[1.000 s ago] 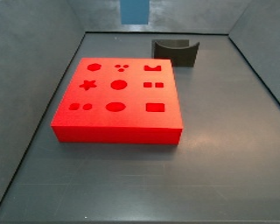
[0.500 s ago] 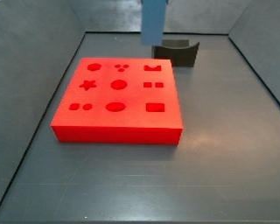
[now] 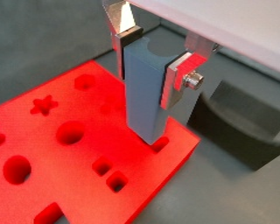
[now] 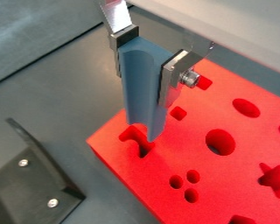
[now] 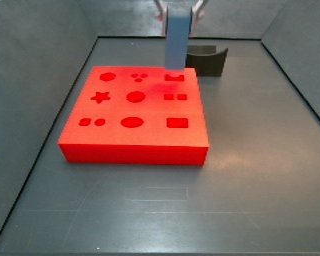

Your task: Insert the arch object.

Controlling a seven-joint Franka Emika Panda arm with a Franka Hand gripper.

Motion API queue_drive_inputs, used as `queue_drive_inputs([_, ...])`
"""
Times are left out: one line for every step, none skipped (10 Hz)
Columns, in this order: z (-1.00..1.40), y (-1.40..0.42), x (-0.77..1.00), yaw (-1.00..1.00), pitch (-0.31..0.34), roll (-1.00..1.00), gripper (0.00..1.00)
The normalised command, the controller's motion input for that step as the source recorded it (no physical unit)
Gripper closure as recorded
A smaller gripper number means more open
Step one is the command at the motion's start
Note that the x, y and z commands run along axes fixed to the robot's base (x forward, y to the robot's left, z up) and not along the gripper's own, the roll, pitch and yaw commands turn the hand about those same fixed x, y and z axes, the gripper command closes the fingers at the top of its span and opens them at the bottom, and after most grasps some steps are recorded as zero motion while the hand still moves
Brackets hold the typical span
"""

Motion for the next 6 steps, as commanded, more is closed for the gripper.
queue_drive_inputs([-0.38, 0.0, 0.0, 0.0, -0.207, -0.15, 1.0])
queue_drive_inputs([-0.15, 0.08, 0.0, 0.0, -0.094, -0.1, 1.0])
queue_drive_inputs([0.0, 0.26, 0.06, 0.0, 0.0, -0.04, 1.0])
queue_drive_inputs([0.0, 0.29, 0.05, 0.0, 0.0, 0.0, 1.0])
queue_drive_inputs([-0.02, 0.27, 0.0, 0.0, 0.0, 0.0, 1.0])
queue_drive_inputs([-0.12, 0.05, 0.0, 0.0, -0.054, -0.03, 1.0])
